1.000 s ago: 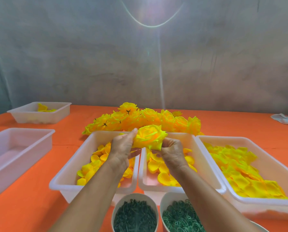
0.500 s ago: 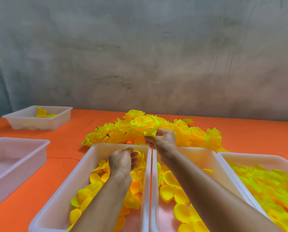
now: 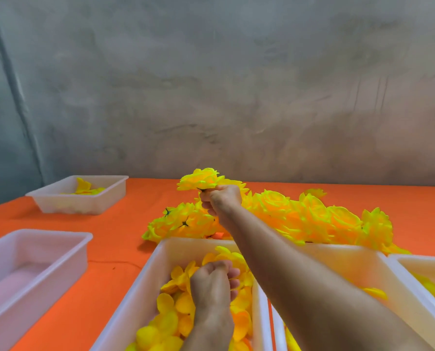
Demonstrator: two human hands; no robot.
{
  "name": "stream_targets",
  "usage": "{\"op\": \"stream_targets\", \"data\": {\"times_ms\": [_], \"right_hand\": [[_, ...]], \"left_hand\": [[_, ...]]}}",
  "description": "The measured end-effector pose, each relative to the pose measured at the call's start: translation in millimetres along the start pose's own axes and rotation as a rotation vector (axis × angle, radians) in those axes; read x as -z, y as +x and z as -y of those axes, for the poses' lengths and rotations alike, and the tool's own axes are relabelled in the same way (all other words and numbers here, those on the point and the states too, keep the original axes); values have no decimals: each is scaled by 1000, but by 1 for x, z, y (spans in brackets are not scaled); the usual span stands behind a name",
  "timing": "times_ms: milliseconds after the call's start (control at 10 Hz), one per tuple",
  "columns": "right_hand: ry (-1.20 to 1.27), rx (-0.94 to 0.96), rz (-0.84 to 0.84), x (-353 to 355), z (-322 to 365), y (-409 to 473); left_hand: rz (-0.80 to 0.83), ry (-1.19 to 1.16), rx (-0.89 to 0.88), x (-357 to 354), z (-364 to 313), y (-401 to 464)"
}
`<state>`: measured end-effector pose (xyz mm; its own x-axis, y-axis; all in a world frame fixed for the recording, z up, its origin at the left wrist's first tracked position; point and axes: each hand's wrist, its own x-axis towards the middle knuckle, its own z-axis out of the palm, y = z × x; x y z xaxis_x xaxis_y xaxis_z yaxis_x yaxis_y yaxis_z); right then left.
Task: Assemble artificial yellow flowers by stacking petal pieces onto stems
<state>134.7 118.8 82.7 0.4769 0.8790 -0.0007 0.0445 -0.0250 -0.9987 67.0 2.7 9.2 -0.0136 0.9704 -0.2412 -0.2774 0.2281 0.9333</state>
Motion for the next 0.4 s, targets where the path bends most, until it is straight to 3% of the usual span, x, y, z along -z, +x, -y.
{"op": "stream_targets", "data": {"times_ms": [300, 400], "right_hand": [[34, -137, 27, -26, 11, 40], [109, -115, 131, -25, 10, 39]], "left_hand": [[-47, 85, -61, 2, 2, 11], [-62, 91, -58, 3, -2, 6]]}}
